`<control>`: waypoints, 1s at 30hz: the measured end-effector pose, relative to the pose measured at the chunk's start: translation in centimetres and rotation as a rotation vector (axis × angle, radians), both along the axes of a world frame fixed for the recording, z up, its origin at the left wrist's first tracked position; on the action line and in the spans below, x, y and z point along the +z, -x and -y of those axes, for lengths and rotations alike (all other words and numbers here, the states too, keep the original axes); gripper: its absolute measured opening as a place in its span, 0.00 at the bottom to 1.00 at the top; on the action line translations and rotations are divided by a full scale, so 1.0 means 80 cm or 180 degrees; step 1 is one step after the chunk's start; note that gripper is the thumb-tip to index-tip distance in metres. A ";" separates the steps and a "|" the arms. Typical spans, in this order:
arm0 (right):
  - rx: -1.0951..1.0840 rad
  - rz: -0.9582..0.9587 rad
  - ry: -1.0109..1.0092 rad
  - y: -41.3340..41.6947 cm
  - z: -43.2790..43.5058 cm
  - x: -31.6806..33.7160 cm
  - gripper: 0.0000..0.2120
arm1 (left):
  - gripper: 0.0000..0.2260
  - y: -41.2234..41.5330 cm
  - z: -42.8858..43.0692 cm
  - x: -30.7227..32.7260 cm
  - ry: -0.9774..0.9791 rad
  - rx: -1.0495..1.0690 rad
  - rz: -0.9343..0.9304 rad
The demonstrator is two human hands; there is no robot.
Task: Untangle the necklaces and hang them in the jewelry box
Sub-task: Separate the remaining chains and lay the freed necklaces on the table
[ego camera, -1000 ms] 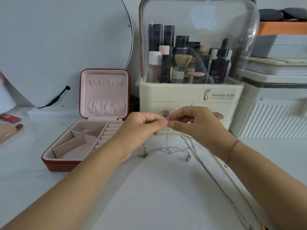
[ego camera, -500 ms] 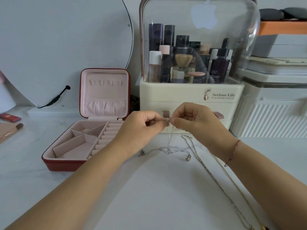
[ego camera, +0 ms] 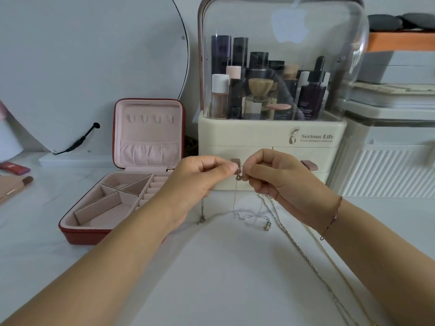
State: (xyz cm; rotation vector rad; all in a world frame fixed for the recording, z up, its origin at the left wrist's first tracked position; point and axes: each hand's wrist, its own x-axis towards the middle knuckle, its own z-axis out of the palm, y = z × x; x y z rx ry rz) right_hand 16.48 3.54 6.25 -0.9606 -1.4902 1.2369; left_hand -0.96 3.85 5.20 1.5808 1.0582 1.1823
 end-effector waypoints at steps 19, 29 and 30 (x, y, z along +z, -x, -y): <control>-0.0415 0.1103 -0.0588 0.004 0.007 0.002 0.10 | 0.05 -0.004 -0.005 0.000 0.0909 -0.0197 0.0874; -0.0446 0.0855 -0.0828 0.001 0.001 -0.003 0.04 | 0.05 -0.006 -0.001 0.002 0.0990 -0.0187 0.0621; -0.0466 0.0830 -0.0814 0.000 0.000 -0.002 0.04 | 0.06 -0.007 0.000 0.002 0.1011 -0.0207 0.0596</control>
